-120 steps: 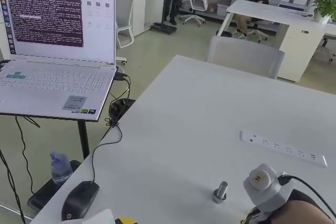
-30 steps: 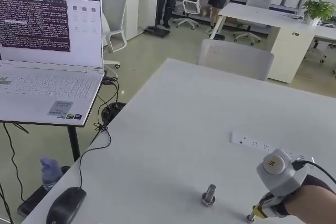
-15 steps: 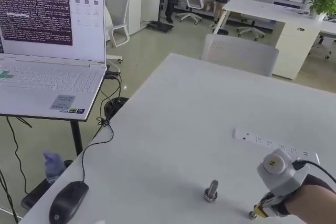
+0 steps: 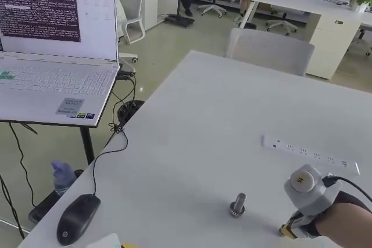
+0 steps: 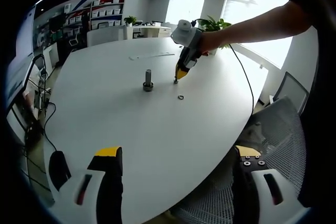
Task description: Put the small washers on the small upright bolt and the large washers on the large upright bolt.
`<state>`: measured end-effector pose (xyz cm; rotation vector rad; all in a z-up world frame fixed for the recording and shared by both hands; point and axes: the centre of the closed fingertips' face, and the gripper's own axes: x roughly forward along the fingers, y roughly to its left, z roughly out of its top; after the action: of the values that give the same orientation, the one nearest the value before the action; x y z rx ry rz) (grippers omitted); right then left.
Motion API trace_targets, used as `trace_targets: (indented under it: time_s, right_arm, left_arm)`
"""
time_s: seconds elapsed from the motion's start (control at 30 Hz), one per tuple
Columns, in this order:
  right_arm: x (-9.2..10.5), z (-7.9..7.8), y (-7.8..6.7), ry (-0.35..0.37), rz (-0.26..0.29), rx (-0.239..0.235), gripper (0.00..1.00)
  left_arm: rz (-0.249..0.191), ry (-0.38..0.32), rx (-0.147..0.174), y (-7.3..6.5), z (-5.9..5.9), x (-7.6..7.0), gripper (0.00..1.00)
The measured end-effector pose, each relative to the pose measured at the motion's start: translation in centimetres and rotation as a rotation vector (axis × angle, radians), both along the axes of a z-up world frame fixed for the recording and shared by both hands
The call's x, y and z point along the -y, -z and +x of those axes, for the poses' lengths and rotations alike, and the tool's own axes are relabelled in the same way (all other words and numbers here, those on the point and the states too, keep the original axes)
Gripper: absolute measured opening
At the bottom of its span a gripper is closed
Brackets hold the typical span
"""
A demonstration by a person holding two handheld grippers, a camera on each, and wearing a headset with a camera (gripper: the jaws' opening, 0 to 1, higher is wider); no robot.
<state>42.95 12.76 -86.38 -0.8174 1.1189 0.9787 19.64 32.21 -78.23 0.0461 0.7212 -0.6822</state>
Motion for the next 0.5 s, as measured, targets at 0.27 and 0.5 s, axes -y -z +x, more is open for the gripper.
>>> trace_targets:
  time_s: [0.27, 0.5]
  right_arm:
    - [0.02, 0.23, 0.56, -0.003, -0.005, 0.001, 0.13]
    - [-0.03, 0.33, 0.63, -0.002, -0.003, 0.0, 0.13]
  left_arm:
    - [0.003, 0.0, -0.008, 0.26, 0.13, -0.14, 0.86]
    - [0.004, 0.005, -0.017, 0.54, 0.02, -0.07, 0.86]
